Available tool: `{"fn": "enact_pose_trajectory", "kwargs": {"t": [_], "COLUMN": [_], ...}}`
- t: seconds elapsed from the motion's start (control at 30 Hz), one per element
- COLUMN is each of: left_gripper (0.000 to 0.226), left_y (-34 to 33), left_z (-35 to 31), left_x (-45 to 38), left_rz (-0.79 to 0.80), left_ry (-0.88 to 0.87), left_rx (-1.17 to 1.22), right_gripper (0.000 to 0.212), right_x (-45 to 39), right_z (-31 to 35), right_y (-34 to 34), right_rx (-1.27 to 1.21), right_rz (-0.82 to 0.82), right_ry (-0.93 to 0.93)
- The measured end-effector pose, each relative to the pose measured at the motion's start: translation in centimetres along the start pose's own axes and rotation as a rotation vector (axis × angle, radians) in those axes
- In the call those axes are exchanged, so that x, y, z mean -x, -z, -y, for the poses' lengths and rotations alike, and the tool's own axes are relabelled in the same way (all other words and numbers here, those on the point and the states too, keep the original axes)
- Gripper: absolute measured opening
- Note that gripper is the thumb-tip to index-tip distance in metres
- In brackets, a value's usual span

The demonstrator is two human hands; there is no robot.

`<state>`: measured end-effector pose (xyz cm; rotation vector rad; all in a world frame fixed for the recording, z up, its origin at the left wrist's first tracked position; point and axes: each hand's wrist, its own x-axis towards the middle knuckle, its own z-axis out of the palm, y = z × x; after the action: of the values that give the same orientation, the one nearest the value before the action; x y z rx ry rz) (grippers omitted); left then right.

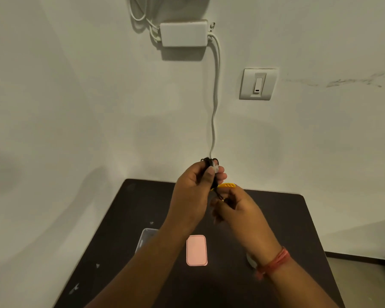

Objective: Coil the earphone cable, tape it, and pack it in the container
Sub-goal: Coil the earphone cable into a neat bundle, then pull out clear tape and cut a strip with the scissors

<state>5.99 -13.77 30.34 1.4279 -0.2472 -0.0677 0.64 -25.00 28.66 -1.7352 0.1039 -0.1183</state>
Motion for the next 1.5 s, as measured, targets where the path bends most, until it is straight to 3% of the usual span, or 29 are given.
{"fn": "enact_pose_trajectory", "kwargs": {"t": [0.17,0.27,0.57,0.7,0.9,1.07,1.3,1.43,1.5], "left_gripper": [0.025,0.026,0.019,0.023,0.025,0.032,0.017,0.013,0.016], "left_y": [-0.1,0.1,1.2,1.9,3.3,3.5,3.7,4.2,4.6], "left_z": [1.8,2.9,4.8,5.5,7.8,11.0,16.7,18.6,19.1], "left_x": [0.2,0.2,0.4,0.6,1.4,4.0,8.2,8.9,8.8], "left_rz": [0.061,0.094,0.249,0.372,0.602,0.717,0.612,0.482,0.418], "left_ry": [-0.022,-0.056,0.085,0.137,0.284,0.374,0.536,0.678,0.733], "left_rx": [-0.256,-0.410,-0.492,-0.542,-0.616,-0.639,-0.643,-0.599,-0.547], "right_gripper": [0.015,0.020,0.032,0.025,0.016,0.012,0.005,0.017,0.030], "right_x": [-0.3,-0.1,0.9,1.2,1.8,2.9,4.5,3.5,2.8], "right_z": [-1.8,-2.2,-3.8,-4.7,-7.7,-11.9,-15.8,-20.3,-23.3], "right_y": [-0.5,-0.9,-0.2,-0.2,-0.3,-0.2,-0.2,3.2,5.9], "right_rx": [0.125,0.201,0.589,0.669,0.336,0.102,0.194,0.344,0.586], "right_rz": [-0.239,-0.293,-0.209,-0.175,-0.195,-0.079,0.140,0.019,-0.013], "right_ry": [0.050,0.112,0.336,0.337,0.059,-0.251,-0.396,-0.410,-0.408]}}
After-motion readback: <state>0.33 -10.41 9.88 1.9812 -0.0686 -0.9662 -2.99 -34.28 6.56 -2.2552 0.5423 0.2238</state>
